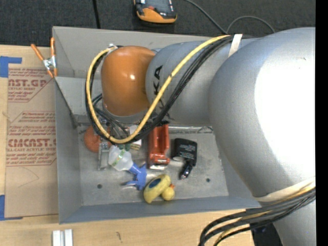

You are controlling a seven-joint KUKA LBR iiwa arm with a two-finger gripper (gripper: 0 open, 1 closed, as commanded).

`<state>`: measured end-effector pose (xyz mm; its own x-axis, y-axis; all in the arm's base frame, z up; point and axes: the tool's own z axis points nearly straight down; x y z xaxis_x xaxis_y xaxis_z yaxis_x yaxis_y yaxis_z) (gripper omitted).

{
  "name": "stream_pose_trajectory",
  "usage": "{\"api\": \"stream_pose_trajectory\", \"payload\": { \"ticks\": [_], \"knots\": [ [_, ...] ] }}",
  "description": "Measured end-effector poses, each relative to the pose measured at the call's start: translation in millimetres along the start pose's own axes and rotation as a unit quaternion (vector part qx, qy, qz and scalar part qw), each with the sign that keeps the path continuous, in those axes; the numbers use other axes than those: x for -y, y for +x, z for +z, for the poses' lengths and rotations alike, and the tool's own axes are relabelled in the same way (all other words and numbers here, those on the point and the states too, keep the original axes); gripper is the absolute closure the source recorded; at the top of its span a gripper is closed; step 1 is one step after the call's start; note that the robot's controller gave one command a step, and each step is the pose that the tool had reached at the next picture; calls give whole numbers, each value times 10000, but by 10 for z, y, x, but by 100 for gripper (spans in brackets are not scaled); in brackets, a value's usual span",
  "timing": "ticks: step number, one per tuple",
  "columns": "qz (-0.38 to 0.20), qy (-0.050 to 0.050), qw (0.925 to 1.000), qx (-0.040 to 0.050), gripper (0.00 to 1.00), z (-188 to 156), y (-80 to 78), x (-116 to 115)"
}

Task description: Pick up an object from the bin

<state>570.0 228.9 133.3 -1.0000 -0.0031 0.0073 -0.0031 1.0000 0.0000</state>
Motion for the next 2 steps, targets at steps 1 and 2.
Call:
{"api": "stream_pose_trajectory", "payload": {
  "ticks": [1,2],
  "knots": [
    [10,-8,10000,34,0,-49,-20,10],
    [-94,-5,9999,42,0,279,-118,91]
  ]
}}
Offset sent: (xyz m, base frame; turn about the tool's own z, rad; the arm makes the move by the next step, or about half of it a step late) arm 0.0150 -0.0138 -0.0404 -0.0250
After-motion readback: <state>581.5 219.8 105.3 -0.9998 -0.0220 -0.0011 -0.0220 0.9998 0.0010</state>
